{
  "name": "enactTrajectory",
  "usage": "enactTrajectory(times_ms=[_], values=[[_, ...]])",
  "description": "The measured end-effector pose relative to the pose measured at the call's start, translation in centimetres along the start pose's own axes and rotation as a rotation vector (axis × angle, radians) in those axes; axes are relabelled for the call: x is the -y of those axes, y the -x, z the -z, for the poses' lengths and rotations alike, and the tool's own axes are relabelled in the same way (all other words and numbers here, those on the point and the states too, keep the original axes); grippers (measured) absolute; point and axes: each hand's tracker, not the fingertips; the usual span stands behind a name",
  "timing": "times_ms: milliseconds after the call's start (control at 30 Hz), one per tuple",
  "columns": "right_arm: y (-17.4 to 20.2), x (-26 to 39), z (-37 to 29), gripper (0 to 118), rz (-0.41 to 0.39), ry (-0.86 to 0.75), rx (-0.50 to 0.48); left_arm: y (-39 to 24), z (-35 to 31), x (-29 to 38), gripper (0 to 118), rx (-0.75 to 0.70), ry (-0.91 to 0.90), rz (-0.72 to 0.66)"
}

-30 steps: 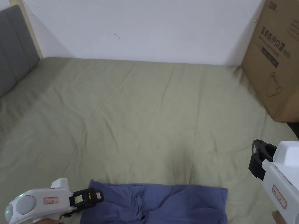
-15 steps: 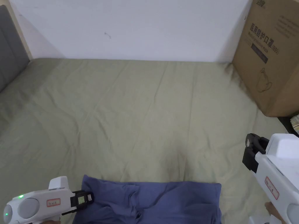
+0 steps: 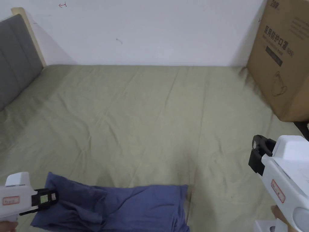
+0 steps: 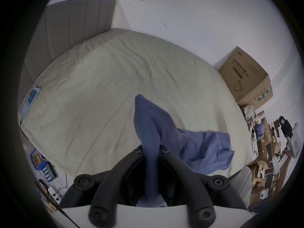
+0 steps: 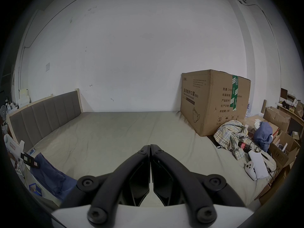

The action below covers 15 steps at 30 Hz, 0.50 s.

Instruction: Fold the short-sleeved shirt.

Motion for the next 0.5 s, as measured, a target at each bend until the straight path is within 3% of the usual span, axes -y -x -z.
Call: enactTrajectory(times_ms=[300, 500], values=[[-1.0, 0.0, -0.7, 0, 0.006, -0.003, 0.008, -16.4, 3.5, 0.2, 10, 0.166, 0.088, 0.188], [-2.7, 0.2, -1.5, 0, 0.020, -0.008, 0.042, -23.6, 9.9, 1.8, 10, 0.099, 0.190, 0.360]])
